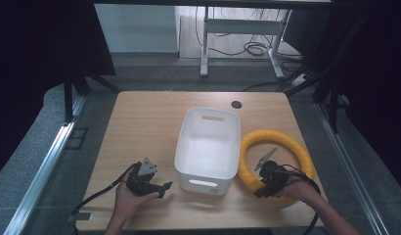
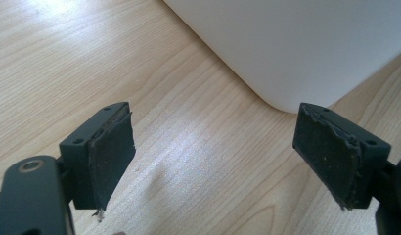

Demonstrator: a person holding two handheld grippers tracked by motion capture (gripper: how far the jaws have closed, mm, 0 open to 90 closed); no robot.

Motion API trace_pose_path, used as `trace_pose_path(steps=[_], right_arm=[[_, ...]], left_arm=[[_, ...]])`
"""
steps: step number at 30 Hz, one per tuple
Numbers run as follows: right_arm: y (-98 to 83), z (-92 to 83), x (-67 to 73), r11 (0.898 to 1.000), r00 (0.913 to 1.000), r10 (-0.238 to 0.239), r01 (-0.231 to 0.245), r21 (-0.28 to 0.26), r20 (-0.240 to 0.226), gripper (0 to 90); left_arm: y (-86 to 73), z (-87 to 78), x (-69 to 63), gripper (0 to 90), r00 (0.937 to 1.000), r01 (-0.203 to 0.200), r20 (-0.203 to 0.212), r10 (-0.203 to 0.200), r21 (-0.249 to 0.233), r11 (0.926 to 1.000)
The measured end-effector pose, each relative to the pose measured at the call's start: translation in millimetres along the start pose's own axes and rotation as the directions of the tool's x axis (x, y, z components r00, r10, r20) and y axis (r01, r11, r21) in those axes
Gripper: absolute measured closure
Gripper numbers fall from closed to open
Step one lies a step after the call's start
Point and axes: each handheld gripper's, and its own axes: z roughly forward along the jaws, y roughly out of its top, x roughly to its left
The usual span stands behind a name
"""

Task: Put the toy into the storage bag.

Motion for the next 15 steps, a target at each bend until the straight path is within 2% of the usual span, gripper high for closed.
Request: trace_pose_path(steps=[4,7,9,10,11,15], right_arm=[[-6.7,-13.3,-4.6,0.998,0.9995,-0.001,-0.001,-0.07,-0.03,50.9],[-9.5,-18.9,-6.9,0.995,0.999,-0.001,-0.003,-0.095,-0.044,50.9],[-12.5,-27.7,-11.0,0.989,0.9977,0.012,-0.022,-0.147,-0.066,50.9],[-12.5,-27.7,-11.0,0.989,0.9977,0.012,-0.022,-0.147,-0.066,50.9],[-13.4,-32.9,-13.1,0.984,0.9968,0.017,-0.031,-0.177,-0.078,50.9],[-14.5,-40.0,-16.3,0.976,0.9955,0.025,-0.044,-0.214,-0.091,50.9]], left_arm=[[0.1,0.0,0.0,15.6,1.0,0.001,0.0,-0.001,-0.001,1.0],[0.1,0.5,0.1,15.6,1.0,0.001,-0.001,-0.001,0.001,1.0],[-0.2,1.8,-0.2,15.6,1.0,0.001,0.0,-0.001,0.005,1.0],[-0.2,1.8,-0.2,15.6,1.0,0.001,0.0,-0.001,0.005,1.0],[-0.3,2.0,-0.3,15.6,1.0,0.001,-0.001,-0.001,0.006,1.0],[-0.1,0.6,0.1,15.6,1.0,0.001,-0.002,-0.001,0.002,1.0]])
